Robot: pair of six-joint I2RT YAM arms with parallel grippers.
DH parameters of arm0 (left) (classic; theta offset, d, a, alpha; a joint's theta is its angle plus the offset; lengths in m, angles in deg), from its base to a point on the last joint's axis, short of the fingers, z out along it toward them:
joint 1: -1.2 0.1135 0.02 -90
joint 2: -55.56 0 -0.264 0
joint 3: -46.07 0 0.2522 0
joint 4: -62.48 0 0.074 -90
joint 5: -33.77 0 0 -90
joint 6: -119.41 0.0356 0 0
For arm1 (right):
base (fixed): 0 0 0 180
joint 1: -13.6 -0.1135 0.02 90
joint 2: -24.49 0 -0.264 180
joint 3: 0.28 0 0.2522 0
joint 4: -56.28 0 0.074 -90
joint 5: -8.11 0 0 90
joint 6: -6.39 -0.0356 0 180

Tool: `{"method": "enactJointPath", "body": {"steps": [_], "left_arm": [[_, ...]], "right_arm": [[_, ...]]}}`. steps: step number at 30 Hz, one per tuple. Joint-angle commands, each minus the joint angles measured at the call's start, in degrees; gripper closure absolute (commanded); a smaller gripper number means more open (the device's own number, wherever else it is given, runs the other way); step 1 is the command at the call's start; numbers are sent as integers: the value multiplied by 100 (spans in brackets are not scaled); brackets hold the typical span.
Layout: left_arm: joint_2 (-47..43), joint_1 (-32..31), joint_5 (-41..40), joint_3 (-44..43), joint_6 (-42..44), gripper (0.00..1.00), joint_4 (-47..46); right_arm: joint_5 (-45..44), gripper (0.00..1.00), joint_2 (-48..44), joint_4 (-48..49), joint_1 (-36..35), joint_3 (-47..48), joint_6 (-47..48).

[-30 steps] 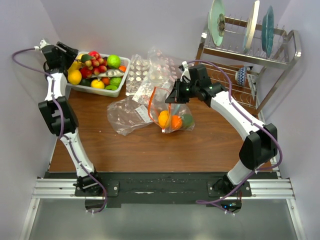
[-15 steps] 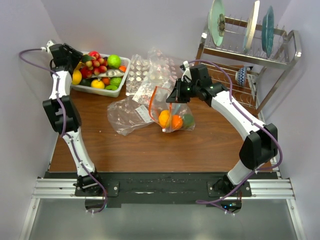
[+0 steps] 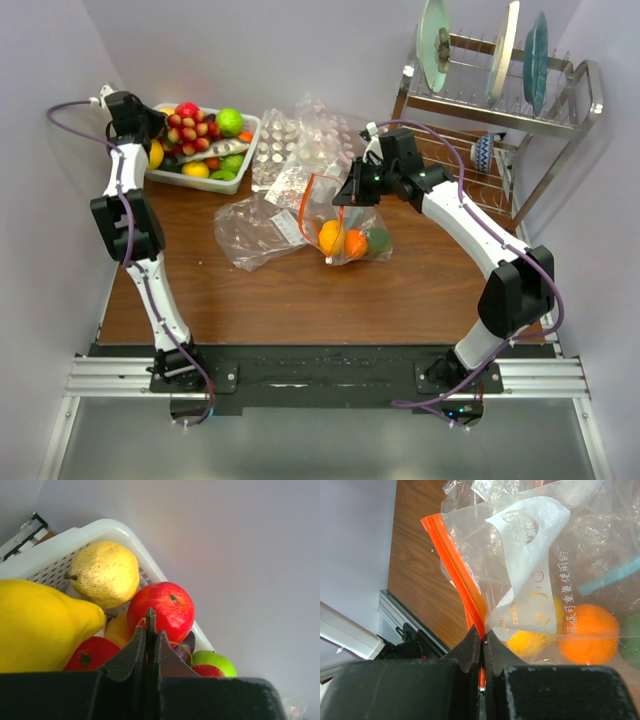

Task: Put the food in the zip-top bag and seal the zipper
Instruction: Pick up the fake fruit from the bin.

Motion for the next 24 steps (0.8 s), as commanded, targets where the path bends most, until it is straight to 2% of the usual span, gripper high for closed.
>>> {"method": "enactJointPath", "body": {"steps": [1, 9, 19, 24], "left_arm": [[-329, -82, 119, -103, 52, 100, -503], [-883, -91, 251, -129, 35, 100, -828], [-1725, -108, 584, -419, -79, 100, -794], [-2464, -231, 822, 97, -132, 100, -810]], "right_arm": [[25, 100, -28, 25, 42, 70, 94], [25, 100, -46, 43, 42, 70, 59], [25, 100, -28, 17, 42, 131, 24], [60, 100, -19, -19, 42, 211, -11]]}}
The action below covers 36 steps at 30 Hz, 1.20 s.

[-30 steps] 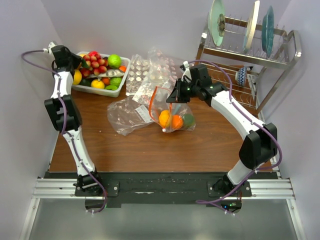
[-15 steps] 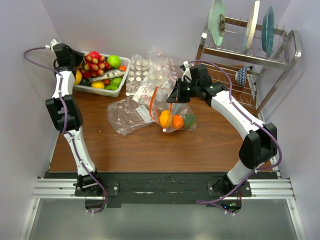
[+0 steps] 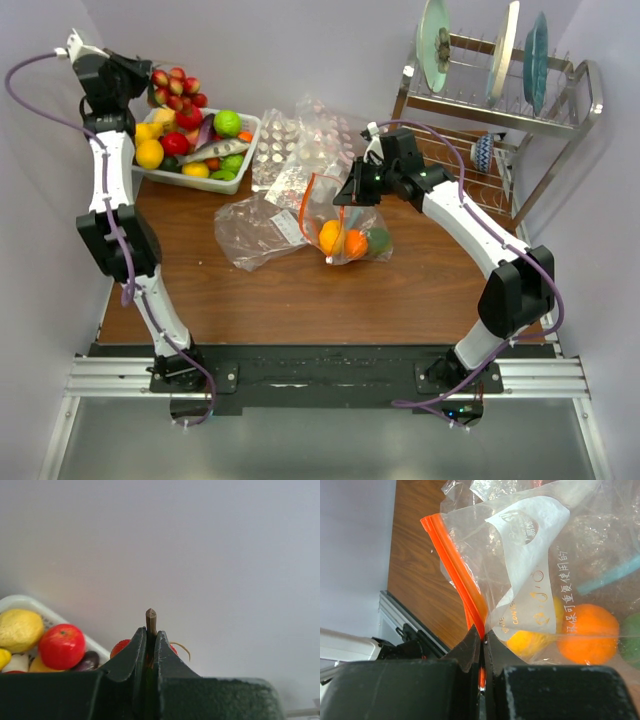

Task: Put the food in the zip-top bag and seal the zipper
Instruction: Pick up the fake fruit from the bin, then place the fake fruit in the zipper food storage bag.

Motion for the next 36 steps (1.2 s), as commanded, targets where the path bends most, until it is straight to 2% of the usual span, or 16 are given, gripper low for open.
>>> {"method": "enactJointPath", "body": {"steps": [1, 8, 16, 21, 22, 32, 36], "left_arm": [[-1262, -172, 385, 304, -147, 100, -509], [-2406, -769, 973, 1421, -454, 100, -887], [-3601, -1121, 1939, 3266, -1667, 100, -2161], [-3971, -1587, 2319, 3916, -2115, 100, -2653], [-4102, -1831, 2345, 4022, -2142, 100, -2706], [-4675, -2809, 2539, 5209, -2678, 100, -3497], [-4807, -3090, 2635, 5911, -3038, 100, -4138]], "right_arm": [[78, 100, -19, -6, 20, 226, -33], [315, 100, -46, -50, 20, 349, -148], [605, 100, -133, -129, 20, 393, -192], [869, 100, -177, -155, 20, 455, -235], [939, 100, -178, -146, 20, 446, -288], [1334, 100, -257, -129, 38, 481, -385], [1580, 100, -265, -32, 117, 464, -525]]}}
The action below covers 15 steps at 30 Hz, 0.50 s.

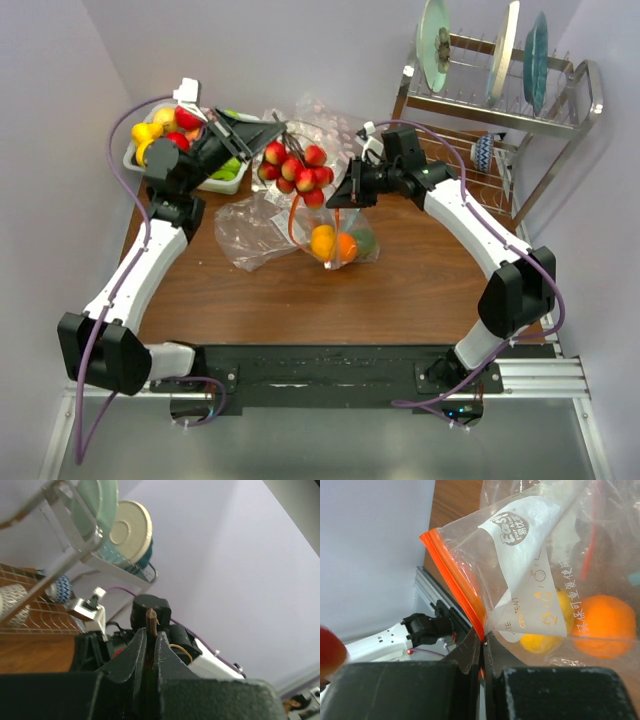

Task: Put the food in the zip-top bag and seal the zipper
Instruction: Place the fake fruit in the zipper food storage bag.

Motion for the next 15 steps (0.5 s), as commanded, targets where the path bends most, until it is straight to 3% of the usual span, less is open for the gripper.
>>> {"method": "enactJointPath", "body": {"steps": [1, 8, 15], "left_arm": [[-289, -345, 216, 606, -503, 100, -950], [-333, -469, 181, 1748, -399, 100, -1461], [-27, -469, -223, 1828, 550, 100, -1038]], "right_arm": [[538, 100, -281, 141, 104, 291, -233], [732, 100, -386, 79, 148, 370, -277], [837, 100, -536, 35, 174, 308, -312]]}}
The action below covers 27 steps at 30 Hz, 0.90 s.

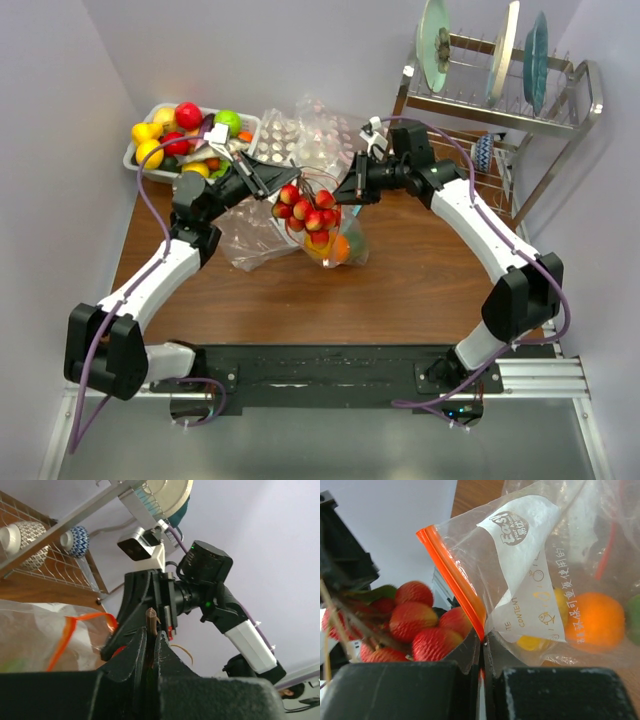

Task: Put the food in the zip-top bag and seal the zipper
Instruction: Place the fake fruit in the zipper food storage bag.

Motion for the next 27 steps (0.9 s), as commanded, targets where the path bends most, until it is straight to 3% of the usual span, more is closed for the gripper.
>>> {"method": "enactJointPath", "body": {"steps": [1, 5, 12, 19, 27], "left_arm": [[162, -25, -256, 17, 573, 100, -302], [189, -87, -703, -237, 1477, 100, 660], [84, -622, -2204, -791, 3084, 100, 1920], [197, -1527, -3524, -1310, 4009, 100, 2518], [136, -1757, -4334, -1478, 4634, 100, 3020]], "right_arm": [[355, 100, -389, 24, 30, 221, -104], [319, 100, -424, -89, 39, 186, -43], [311, 100, -389, -64, 39, 54, -34], [328, 100, -319, 51, 39, -17, -113], [-330, 100, -222, -591, 48, 361, 387]]}}
